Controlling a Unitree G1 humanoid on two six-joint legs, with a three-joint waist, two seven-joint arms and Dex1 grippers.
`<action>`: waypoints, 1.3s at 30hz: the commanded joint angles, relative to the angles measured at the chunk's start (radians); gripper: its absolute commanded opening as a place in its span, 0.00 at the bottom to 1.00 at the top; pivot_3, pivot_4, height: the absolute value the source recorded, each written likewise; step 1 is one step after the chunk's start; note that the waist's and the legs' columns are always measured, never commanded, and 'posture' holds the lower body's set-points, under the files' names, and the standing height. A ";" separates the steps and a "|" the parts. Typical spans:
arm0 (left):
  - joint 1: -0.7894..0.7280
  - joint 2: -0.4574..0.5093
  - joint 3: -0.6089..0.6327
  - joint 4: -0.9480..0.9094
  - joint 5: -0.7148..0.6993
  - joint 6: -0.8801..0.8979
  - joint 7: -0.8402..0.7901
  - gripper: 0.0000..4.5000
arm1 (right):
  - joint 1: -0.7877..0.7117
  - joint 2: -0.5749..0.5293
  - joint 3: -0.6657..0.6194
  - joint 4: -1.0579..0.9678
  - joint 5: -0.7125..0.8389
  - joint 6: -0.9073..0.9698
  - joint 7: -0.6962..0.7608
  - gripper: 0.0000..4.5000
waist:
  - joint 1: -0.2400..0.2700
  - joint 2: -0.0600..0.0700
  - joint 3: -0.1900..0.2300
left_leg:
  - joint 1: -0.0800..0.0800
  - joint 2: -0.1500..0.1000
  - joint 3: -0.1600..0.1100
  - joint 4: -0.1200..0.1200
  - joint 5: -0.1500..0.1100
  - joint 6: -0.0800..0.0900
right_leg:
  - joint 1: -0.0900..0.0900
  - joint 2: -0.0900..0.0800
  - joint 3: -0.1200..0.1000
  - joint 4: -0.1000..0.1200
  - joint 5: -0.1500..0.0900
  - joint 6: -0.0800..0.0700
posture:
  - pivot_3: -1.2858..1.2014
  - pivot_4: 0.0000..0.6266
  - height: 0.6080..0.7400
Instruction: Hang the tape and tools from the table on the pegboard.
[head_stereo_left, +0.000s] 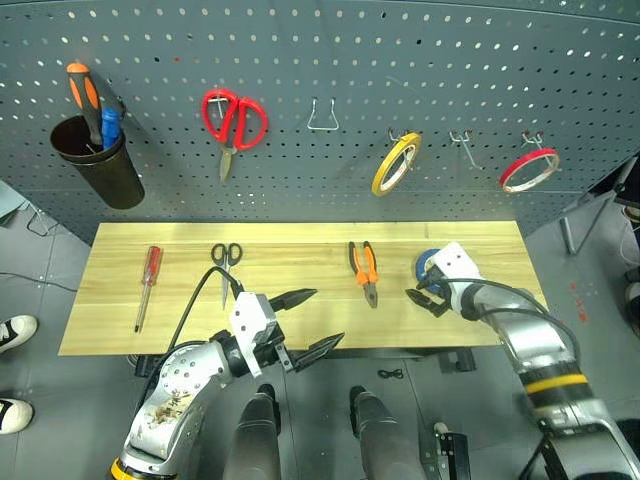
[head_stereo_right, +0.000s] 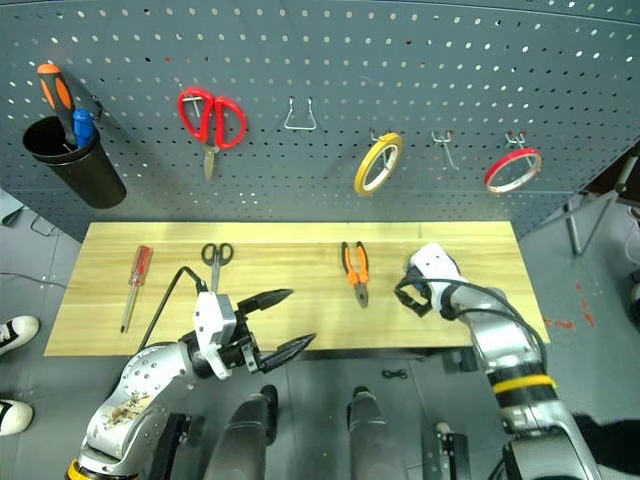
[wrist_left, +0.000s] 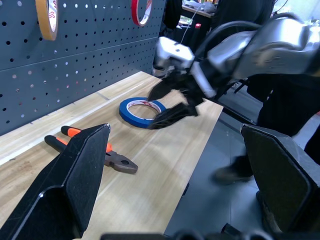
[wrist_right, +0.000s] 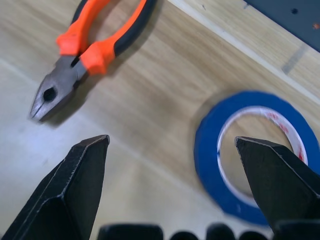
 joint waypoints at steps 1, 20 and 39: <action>0.018 0.001 -0.008 -0.033 -0.008 -0.036 -0.010 0.99 | -0.057 0.006 -0.001 0.152 -0.030 -0.084 0.010 1.00 | 0.003 0.000 0.000 | 0.000 0.000 0.000 0.000 0.000 0.000 | 0.000 0.000 0.000 0.000 0.000 0.000 | 0.57 0.56 1.00; 0.017 0.015 -0.002 -0.035 -0.021 -0.066 -0.022 1.00 | -0.281 0.060 -0.023 0.703 -0.074 -0.295 0.029 0.51 | 0.002 0.000 0.001 | 0.000 0.000 0.000 0.000 0.000 0.000 | 0.000 0.000 0.000 0.000 0.002 -0.002 | 0.57 0.58 1.00; -0.181 -0.044 -0.010 0.008 -0.126 0.033 -0.023 1.00 | 0.286 -0.169 -0.155 -0.419 -0.235 -0.330 -0.051 0.11 | 0.021 0.012 0.008 | -0.002 -0.002 -0.004 0.000 0.000 0.000 | -0.001 0.000 -0.001 0.002 -0.002 0.004 | 0.55 0.58 1.00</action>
